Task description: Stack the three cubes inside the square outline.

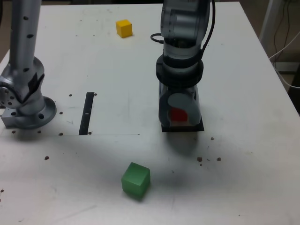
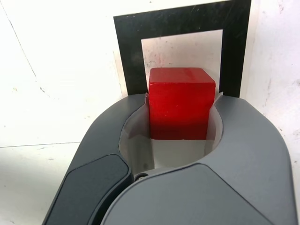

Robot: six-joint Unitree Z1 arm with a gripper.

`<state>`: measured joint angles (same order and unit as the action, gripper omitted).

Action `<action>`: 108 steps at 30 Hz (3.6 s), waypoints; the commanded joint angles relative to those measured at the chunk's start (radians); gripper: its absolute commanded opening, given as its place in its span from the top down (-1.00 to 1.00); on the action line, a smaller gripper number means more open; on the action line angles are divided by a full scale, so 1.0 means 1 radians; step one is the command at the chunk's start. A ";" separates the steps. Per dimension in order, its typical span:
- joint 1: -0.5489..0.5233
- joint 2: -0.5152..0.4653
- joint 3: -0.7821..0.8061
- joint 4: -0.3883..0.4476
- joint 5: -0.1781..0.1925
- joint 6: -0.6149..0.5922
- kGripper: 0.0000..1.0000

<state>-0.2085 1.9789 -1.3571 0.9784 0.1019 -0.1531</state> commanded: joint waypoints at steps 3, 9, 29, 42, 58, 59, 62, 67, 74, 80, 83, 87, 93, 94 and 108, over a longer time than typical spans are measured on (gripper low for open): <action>0.001 0.007 0.000 -0.004 0.007 0.001 -0.13; 0.001 0.010 -0.003 -0.006 0.016 0.006 -0.59; 0.019 -0.123 -0.055 0.140 0.083 0.094 -0.99; 0.179 -0.199 -0.069 0.242 0.039 0.367 -0.99; 0.602 -0.184 -0.202 0.385 0.171 0.652 -0.99; 0.635 -0.175 -0.215 0.384 0.171 0.670 -0.99; 0.722 -0.144 -0.265 0.384 0.170 0.714 -0.99; 0.834 -0.092 -0.359 0.389 0.149 0.766 -0.99; 0.969 0.013 -0.487 0.407 0.086 0.801 -0.99; 1.049 0.067 -0.533 0.416 0.113 0.800 -0.99; 1.085 0.095 -0.548 0.418 0.117 0.796 -1.00; 1.151 0.148 -0.578 0.402 0.112 0.789 -1.00; 1.232 0.222 -0.637 0.382 0.113 0.785 -0.99; 1.241 0.237 -0.651 0.389 0.113 0.785 -0.99; 1.255 0.310 -0.644 0.406 0.119 0.773 -0.85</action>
<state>1.0514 2.2783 -2.0142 1.3881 0.2208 0.6255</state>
